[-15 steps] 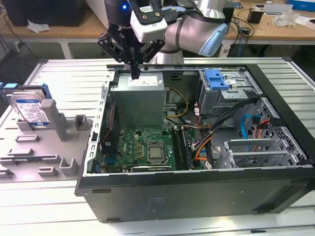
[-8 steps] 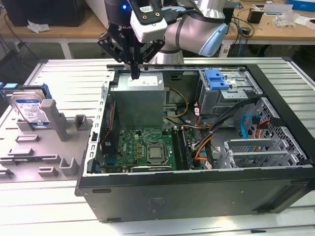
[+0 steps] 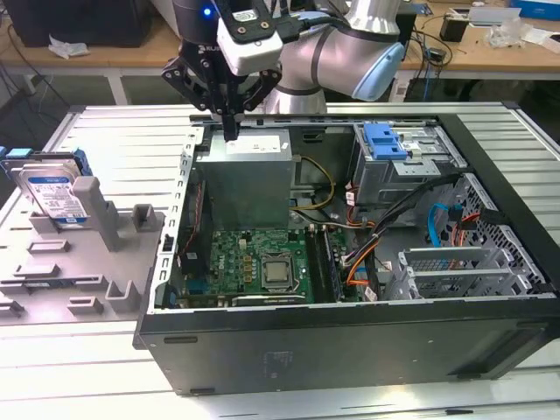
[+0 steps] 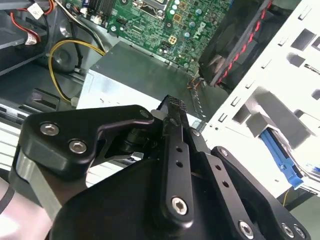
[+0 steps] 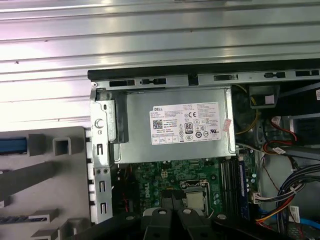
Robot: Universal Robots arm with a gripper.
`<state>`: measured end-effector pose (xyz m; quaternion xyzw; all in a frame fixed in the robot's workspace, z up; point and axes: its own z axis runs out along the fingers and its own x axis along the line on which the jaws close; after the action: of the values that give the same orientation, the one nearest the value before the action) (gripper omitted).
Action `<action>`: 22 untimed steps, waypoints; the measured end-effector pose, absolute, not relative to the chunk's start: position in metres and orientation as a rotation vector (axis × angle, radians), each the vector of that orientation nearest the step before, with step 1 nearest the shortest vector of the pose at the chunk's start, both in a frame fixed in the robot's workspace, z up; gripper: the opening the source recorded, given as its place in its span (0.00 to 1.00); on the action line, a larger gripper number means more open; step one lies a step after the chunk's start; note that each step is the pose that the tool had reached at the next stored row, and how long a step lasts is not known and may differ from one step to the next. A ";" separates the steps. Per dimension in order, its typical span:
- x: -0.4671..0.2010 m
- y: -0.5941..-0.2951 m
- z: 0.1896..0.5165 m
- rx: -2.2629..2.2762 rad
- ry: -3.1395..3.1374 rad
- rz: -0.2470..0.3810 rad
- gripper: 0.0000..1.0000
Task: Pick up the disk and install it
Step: 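Reach for the disk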
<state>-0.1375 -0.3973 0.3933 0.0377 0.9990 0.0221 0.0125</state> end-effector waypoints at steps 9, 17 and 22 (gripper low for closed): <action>-0.169 -0.394 0.393 0.137 3.113 0.069 0.11; -0.198 -0.389 0.393 0.159 3.111 0.068 0.11; -0.211 -0.384 0.393 0.168 3.111 0.068 0.11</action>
<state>-0.2108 -0.3842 0.3933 0.0540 0.9982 0.0219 0.0129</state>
